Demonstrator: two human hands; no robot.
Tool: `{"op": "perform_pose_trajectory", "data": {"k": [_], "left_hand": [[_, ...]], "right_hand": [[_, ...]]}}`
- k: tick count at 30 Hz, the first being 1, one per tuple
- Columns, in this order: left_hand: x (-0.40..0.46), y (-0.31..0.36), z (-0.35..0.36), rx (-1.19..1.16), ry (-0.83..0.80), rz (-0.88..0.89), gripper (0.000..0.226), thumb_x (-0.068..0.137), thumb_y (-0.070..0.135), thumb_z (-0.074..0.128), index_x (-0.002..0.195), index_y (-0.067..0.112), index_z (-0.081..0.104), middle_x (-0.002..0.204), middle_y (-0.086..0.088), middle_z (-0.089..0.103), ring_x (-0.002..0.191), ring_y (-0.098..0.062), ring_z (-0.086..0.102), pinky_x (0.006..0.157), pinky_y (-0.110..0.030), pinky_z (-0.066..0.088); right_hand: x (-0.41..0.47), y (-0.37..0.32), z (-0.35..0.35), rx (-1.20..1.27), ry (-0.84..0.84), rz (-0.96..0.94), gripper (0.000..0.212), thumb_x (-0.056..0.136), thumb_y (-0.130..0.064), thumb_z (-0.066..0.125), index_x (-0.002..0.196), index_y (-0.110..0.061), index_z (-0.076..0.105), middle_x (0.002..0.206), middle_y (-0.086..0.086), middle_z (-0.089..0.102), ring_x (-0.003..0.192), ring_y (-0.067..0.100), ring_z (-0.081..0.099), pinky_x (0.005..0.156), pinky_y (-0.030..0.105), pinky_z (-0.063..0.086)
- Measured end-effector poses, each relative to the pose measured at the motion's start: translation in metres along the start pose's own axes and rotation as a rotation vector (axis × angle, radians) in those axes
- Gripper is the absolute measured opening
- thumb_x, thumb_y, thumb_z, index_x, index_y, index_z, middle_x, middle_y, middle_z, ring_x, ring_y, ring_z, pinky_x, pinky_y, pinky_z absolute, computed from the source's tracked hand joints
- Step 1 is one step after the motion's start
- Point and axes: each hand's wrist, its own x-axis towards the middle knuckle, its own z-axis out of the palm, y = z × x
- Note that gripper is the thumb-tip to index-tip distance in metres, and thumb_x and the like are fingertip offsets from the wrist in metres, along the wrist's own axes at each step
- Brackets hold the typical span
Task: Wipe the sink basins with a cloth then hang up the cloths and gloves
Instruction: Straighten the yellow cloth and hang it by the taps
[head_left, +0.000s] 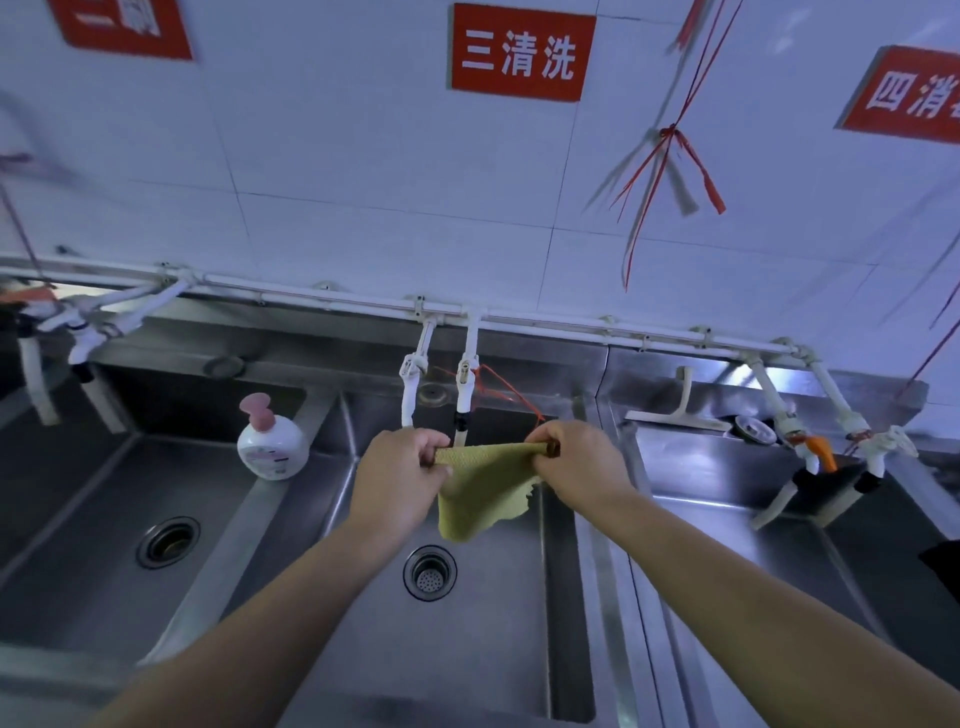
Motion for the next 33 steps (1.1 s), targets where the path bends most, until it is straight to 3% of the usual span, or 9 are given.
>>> {"op": "perform_pose_trajectory", "data": {"k": [4, 7, 12, 14, 17, 20, 25, 30, 33], "left_hand": [[-0.003, -0.005, -0.006, 0.087, -0.016, -0.006, 0.014, 0.076, 0.014, 0.071, 0.086, 0.022, 0.075, 0.064, 0.014, 0.056, 0.068, -0.006, 0.055, 0.059, -0.020, 0.036], [-0.007, -0.018, -0.015, -0.121, -0.030, -0.107, 0.017, 0.078, 0.012, 0.067, 0.076, 0.028, 0.062, 0.078, 0.012, 0.057, 0.071, 0.004, 0.052, 0.063, -0.017, 0.038], [-0.016, -0.036, -0.035, -0.419, -0.042, -0.335, 0.009, 0.089, 0.019, 0.055, 0.094, 0.026, 0.052, 0.091, -0.001, 0.057, 0.081, -0.011, 0.052, 0.070, -0.027, 0.042], [-0.018, -0.049, -0.047, -0.489, -0.036, -0.367, 0.018, 0.088, 0.018, 0.059, 0.104, 0.023, 0.053, 0.099, -0.001, 0.061, 0.090, -0.013, 0.058, 0.076, -0.026, 0.049], [-0.022, -0.078, -0.073, -0.486, -0.063, -0.366, 0.008, 0.086, 0.016, 0.065, 0.093, 0.015, 0.064, 0.084, 0.001, 0.066, 0.078, -0.007, 0.062, 0.066, -0.016, 0.047], [-0.019, -0.115, -0.102, -0.561, 0.018, -0.405, 0.003, 0.085, 0.013, 0.066, 0.087, 0.012, 0.068, 0.079, -0.005, 0.065, 0.075, -0.011, 0.060, 0.071, -0.026, 0.048], [0.005, -0.185, -0.163, -0.575, 0.174, -0.441, 0.005, 0.087, 0.013, 0.064, 0.083, 0.017, 0.064, 0.074, 0.001, 0.063, 0.071, -0.014, 0.057, 0.065, -0.029, 0.045], [0.027, -0.262, -0.218, -0.437, 0.238, -0.490, 0.013, 0.086, 0.010, 0.062, 0.079, 0.021, 0.062, 0.075, -0.003, 0.063, 0.070, -0.018, 0.057, 0.060, -0.030, 0.047], [0.034, -0.300, -0.238, -0.397, 0.191, -0.539, 0.012, 0.085, 0.011, 0.063, 0.078, 0.020, 0.061, 0.077, -0.008, 0.064, 0.071, -0.023, 0.059, 0.065, -0.035, 0.049]], "right_hand": [[0.013, -0.001, 0.002, 0.027, -0.043, -0.110, 0.020, 0.078, -0.012, 0.063, 0.071, -0.031, 0.067, 0.084, -0.013, 0.059, 0.081, 0.003, 0.054, 0.064, 0.016, 0.045], [0.021, -0.010, 0.005, 0.281, -0.184, -0.047, 0.018, 0.081, -0.011, 0.062, 0.075, -0.028, 0.064, 0.081, -0.007, 0.064, 0.074, 0.007, 0.061, 0.061, 0.016, 0.052], [0.029, -0.043, 0.031, 0.383, -0.275, -0.061, 0.015, 0.087, -0.010, 0.059, 0.082, -0.024, 0.063, 0.080, -0.001, 0.065, 0.072, 0.011, 0.062, 0.066, 0.026, 0.056], [0.034, -0.060, 0.045, 0.402, -0.284, -0.061, 0.016, 0.088, -0.010, 0.059, 0.083, -0.025, 0.062, 0.083, -0.001, 0.065, 0.074, 0.011, 0.061, 0.064, 0.021, 0.054], [0.045, -0.089, 0.067, 0.415, -0.324, -0.074, 0.016, 0.088, -0.011, 0.060, 0.083, -0.026, 0.062, 0.083, -0.002, 0.065, 0.076, 0.011, 0.062, 0.064, 0.015, 0.051], [0.058, -0.122, 0.097, 0.397, -0.386, -0.075, 0.014, 0.088, -0.014, 0.062, 0.083, -0.026, 0.063, 0.080, -0.001, 0.066, 0.070, 0.009, 0.062, 0.060, 0.015, 0.052], [0.087, -0.189, 0.165, 0.465, -0.440, -0.011, 0.006, 0.086, -0.014, 0.065, 0.081, -0.015, 0.068, 0.075, 0.004, 0.071, 0.066, 0.011, 0.067, 0.076, 0.034, 0.059], [0.133, -0.255, 0.227, 0.215, -0.276, -0.006, 0.008, 0.080, -0.029, 0.063, 0.084, -0.022, 0.065, 0.089, -0.004, 0.066, 0.081, 0.015, 0.062, 0.072, 0.033, 0.051], [0.156, -0.278, 0.255, -0.028, -0.250, 0.054, 0.031, 0.074, -0.041, 0.061, 0.101, -0.024, 0.060, 0.104, -0.003, 0.052, 0.092, 0.020, 0.057, 0.071, 0.030, 0.042]]}}
